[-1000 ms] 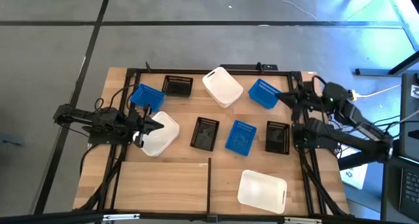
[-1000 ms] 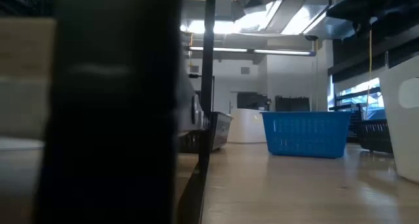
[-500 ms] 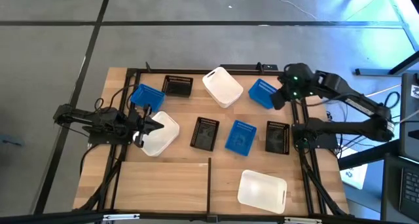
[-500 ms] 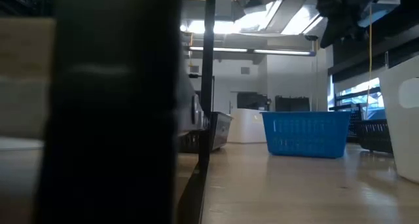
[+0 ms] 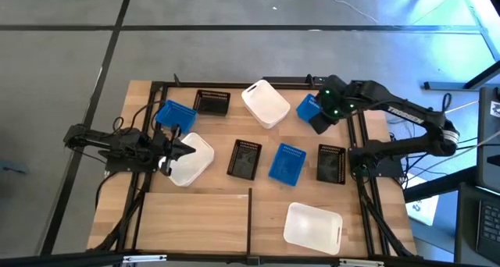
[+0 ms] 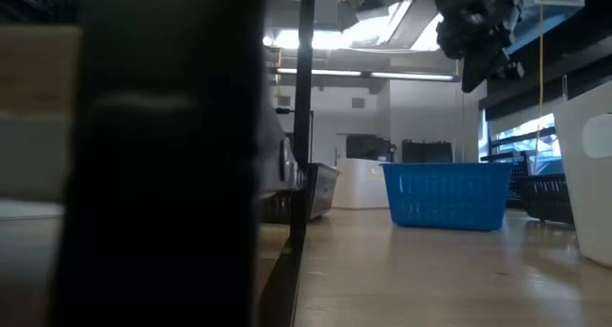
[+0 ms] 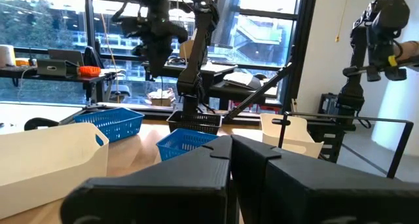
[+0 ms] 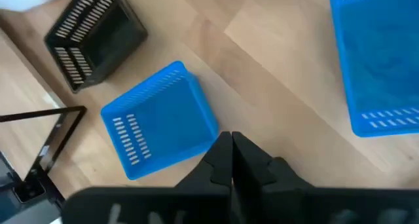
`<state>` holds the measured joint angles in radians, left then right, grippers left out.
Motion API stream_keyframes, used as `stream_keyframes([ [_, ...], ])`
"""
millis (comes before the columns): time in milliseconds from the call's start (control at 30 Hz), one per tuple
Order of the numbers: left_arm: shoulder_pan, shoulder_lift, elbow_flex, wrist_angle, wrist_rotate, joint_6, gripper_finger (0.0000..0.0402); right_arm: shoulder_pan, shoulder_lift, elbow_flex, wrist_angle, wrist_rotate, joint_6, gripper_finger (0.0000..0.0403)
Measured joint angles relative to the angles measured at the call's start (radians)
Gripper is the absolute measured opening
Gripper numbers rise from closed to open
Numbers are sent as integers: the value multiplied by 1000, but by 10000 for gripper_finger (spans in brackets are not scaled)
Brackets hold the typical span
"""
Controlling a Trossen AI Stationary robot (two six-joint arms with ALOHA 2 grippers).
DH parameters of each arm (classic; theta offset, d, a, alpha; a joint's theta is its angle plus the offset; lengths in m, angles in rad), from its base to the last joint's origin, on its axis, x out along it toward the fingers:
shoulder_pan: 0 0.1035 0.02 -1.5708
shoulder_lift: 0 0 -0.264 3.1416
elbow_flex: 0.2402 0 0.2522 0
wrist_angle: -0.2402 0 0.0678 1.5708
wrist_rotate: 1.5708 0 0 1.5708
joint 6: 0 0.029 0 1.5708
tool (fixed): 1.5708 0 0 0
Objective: Stack baskets on shelf by color
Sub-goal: Put the top right blue bin on the shelf
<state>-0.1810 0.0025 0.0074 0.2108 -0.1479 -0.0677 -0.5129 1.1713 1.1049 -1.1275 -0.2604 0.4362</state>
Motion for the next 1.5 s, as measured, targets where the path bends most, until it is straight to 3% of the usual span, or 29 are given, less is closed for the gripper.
stream_keyframes([
  [433,0,0,0,20,-20,-2,0,-15,138,0,62,-3,-17,27],
  [567,0,0,0,34,-23,-6,0,-44,198,0,66,5,64,43],
  [800,0,0,0,61,-23,-8,0,-96,297,0,91,39,-84,78],
  [1000,0,0,0,75,-23,-8,0,-128,350,0,87,144,-126,80],
  [1500,0,0,0,97,-23,-8,0,-132,443,0,91,191,-127,80],
])
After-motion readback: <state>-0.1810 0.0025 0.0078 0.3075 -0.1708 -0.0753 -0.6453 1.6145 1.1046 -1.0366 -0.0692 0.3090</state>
